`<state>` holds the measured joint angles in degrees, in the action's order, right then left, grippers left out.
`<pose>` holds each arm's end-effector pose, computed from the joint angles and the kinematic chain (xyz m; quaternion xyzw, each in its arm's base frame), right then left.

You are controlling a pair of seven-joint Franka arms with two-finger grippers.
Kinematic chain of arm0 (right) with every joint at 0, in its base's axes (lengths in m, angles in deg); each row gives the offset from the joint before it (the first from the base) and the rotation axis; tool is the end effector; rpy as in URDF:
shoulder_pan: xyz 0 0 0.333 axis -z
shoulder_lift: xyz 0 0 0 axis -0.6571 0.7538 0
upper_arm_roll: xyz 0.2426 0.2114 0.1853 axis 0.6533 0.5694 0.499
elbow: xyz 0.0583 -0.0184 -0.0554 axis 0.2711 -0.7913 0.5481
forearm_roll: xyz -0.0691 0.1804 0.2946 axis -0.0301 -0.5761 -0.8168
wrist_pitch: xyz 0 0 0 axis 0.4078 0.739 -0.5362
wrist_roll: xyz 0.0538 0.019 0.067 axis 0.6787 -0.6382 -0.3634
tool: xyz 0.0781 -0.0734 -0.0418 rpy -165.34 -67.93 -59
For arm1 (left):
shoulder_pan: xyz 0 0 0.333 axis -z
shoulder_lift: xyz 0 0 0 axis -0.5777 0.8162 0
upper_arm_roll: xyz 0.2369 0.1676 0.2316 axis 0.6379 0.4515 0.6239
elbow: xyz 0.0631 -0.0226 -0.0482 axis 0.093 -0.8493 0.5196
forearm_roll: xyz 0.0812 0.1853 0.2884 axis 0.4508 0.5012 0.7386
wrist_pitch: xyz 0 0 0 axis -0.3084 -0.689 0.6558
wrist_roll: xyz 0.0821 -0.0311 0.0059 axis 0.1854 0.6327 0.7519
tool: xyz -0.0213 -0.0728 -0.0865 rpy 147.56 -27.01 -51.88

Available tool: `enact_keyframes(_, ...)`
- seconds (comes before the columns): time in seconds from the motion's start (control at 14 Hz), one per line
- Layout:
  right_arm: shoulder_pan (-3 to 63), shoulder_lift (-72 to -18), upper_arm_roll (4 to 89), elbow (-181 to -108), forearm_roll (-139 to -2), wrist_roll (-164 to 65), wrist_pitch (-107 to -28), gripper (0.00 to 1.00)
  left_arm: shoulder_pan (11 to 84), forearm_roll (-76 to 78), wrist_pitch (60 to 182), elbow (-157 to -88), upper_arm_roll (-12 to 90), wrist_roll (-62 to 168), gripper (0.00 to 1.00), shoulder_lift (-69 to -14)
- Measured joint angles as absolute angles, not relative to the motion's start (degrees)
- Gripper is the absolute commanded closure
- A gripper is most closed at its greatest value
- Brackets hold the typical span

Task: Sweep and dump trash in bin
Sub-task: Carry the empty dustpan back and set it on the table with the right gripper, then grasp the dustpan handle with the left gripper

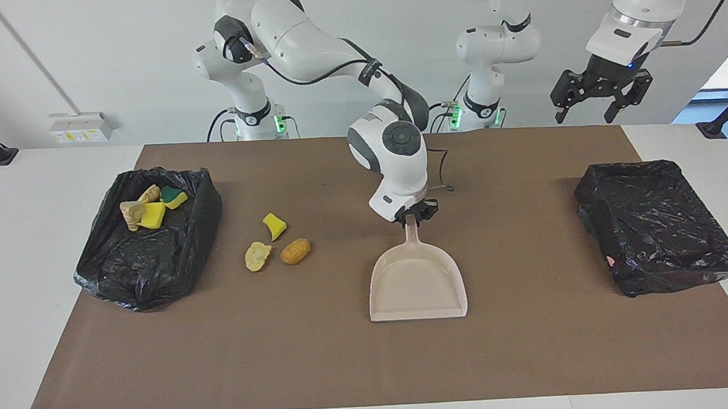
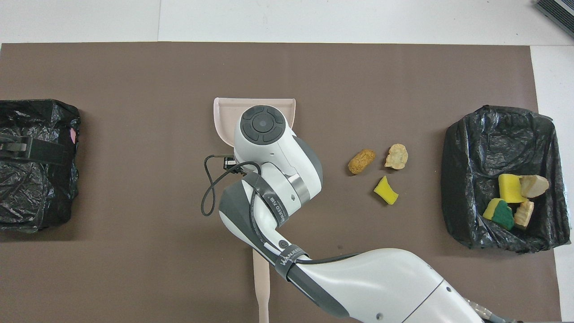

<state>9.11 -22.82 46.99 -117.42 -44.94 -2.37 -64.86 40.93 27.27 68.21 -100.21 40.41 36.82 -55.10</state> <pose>0.5716 0.4492 0.4067 -0.9963 0.0228 0.0425 0.0706 0.4777 -0.0561 0.7166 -0.9976 0.0667 -0.0151 0.0093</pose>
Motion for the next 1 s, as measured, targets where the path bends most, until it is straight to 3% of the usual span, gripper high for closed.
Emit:
enact_keyframes(0.21,9.2,-24.7,47.0,-117.0,-45.0,-2.4,-61.8,0.00,40.9,27.3,68.0,-100.2,40.4,36.8,0.00,-55.1)
enact_keyframes(0.57,10.2,-33.3,46.9,-119.0,-45.9,-2.4,-48.2,0.00,40.9,27.2,68.2,-100.2,40.1,36.8,0.00,-55.0)
enact_keyframes(1.0,7.1,-54.0,47.2,-144.3,-54.8,-2.1,-49.3,0.00,42.7,27.0,72.6,-100.3,38.7,41.0,0.00,-51.2)
